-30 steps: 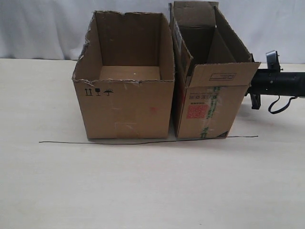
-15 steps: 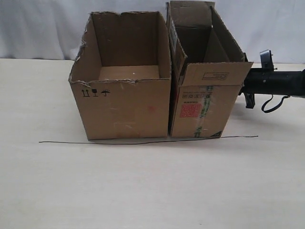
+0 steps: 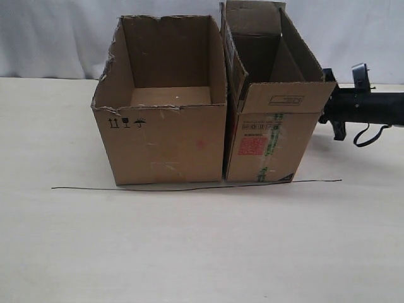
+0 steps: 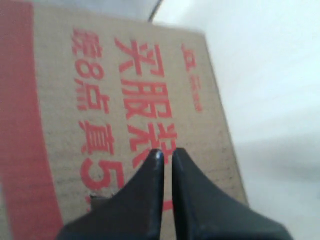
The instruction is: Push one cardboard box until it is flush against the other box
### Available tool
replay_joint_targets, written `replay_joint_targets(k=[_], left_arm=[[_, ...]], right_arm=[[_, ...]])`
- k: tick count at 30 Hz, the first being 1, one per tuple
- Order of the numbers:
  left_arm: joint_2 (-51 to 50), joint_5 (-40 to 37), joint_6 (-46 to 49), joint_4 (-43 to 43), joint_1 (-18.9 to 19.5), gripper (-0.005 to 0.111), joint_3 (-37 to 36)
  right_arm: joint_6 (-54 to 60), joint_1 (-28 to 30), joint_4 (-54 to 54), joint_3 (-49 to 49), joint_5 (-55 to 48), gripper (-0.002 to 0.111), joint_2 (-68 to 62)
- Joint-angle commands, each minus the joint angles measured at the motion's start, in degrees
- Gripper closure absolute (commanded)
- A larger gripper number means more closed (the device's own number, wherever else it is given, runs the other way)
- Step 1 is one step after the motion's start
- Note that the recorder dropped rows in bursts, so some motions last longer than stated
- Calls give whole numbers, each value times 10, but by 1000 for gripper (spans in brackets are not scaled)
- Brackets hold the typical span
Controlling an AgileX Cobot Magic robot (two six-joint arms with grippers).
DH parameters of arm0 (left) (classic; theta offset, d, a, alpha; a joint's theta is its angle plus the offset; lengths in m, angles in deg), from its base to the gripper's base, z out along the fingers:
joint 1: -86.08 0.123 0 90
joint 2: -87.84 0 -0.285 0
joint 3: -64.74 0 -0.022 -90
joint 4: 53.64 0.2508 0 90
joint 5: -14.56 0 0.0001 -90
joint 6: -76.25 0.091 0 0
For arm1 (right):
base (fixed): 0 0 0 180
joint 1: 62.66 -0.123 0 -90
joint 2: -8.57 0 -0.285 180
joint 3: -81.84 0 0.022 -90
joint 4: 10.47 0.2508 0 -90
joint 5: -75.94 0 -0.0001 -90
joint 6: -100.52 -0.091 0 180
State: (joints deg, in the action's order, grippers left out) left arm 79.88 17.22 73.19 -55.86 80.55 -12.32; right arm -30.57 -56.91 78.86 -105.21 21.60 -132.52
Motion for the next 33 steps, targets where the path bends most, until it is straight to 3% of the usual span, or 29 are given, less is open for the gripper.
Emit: replay_joint_targets(k=[1, 7, 12, 16, 21, 23, 27, 33], left_arm=[[2, 5, -3, 0, -5, 107, -2], [2, 5, -3, 0, -5, 107, -2], [2, 5, -3, 0, -5, 107, -2], [2, 5, -3, 0, -5, 107, -2], [2, 5, -3, 1, -5, 107, -2], [2, 5, -3, 1, -5, 107, -2], [2, 5, -3, 1, -5, 107, -2], [2, 5, -3, 1, -5, 107, -2]], right_arm=[[15, 47, -13, -3, 16, 103, 40], [6, 87, -109, 21, 23, 103, 103], [49, 100, -106, 99, 82, 103, 189], [152, 93, -63, 206, 149, 103, 287], [310, 50, 92, 345, 249, 103, 419], [375, 20, 106, 398, 288, 103, 467], [375, -57, 106, 443, 388, 103, 530], [410, -144, 106, 480, 448, 103, 604]])
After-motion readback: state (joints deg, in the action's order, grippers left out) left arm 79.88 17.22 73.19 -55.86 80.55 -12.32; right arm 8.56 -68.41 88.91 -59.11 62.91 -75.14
